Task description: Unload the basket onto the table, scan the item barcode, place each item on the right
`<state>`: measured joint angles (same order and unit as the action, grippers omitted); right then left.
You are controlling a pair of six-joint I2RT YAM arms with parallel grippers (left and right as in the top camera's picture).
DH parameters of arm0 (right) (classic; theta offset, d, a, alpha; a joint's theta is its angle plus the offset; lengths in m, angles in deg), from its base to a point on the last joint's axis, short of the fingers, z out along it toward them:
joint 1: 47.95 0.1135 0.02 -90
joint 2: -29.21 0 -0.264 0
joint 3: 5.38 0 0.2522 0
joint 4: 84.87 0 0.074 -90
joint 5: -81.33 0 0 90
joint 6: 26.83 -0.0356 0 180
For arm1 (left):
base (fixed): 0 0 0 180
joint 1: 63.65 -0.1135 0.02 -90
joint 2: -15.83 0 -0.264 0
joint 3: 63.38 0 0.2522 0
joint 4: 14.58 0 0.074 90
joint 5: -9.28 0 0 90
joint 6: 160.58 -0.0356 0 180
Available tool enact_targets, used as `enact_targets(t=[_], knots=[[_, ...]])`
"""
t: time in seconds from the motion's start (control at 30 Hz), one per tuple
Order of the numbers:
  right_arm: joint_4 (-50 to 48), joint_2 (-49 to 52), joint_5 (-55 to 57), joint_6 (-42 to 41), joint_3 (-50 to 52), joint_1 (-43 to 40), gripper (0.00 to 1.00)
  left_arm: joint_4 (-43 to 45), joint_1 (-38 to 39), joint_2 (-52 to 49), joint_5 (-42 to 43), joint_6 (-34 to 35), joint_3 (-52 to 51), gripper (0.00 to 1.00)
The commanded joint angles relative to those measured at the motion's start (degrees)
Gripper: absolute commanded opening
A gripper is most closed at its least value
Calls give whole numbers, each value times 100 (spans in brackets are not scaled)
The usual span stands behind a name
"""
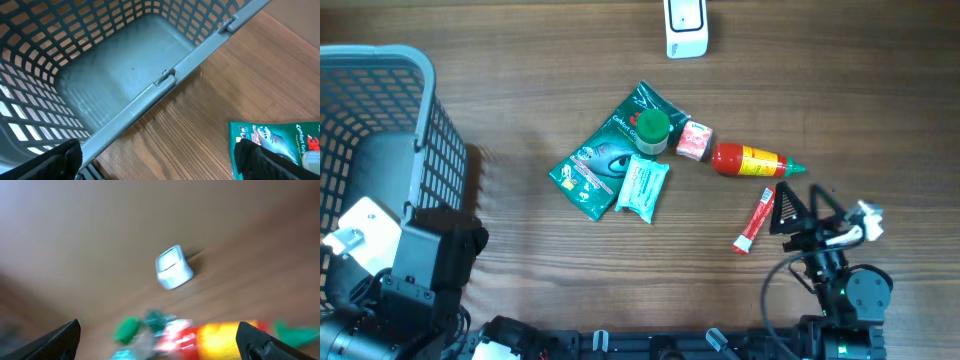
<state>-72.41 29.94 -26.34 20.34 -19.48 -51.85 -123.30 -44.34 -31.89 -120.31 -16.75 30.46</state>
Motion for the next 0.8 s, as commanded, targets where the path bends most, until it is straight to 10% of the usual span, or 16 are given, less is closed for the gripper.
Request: enact_targets(t=[0.0, 0.33, 0.6, 0.77], knots=[[-61, -9, -1351, -2291, 2, -7, 100, -4, -48, 11, -94, 107, -63, 100], [1547, 651, -874, -1027, -1141, -7, 99, -4, -48, 11, -94, 107, -63, 100], [4933, 5316, 262, -656, -5333, -7, 100, -4, -48, 11, -94, 107, -63, 100], [6317, 7510, -122, 131, -5692, 278, 91, -4, -48, 11, -94, 107, -63, 100]])
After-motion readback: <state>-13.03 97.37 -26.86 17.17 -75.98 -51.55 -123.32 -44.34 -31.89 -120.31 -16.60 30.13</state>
